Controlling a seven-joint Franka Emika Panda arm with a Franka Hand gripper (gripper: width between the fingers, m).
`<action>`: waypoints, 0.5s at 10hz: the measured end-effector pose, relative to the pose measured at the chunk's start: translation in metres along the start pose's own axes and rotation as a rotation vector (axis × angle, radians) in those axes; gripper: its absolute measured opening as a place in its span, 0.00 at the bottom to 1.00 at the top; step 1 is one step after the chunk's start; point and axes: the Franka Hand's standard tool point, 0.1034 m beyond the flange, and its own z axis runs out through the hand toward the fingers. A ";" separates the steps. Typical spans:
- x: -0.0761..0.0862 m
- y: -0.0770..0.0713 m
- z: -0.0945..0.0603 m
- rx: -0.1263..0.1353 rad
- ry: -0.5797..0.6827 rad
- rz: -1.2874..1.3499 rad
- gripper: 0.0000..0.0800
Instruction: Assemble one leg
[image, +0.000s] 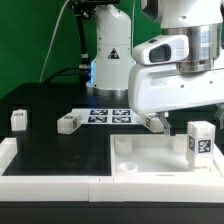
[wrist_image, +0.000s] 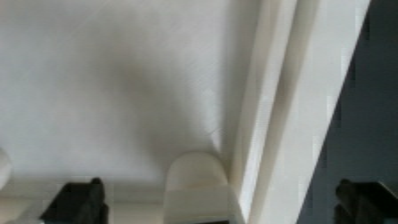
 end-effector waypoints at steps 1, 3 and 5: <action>0.000 0.000 0.000 0.000 0.000 0.000 0.81; 0.000 0.000 0.000 0.000 0.000 0.000 0.81; 0.000 0.000 0.000 0.000 0.000 0.000 0.81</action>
Offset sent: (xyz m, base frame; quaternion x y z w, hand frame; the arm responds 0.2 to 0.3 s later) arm -0.0085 0.0109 -0.0090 0.0410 -0.0109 -0.0310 0.9986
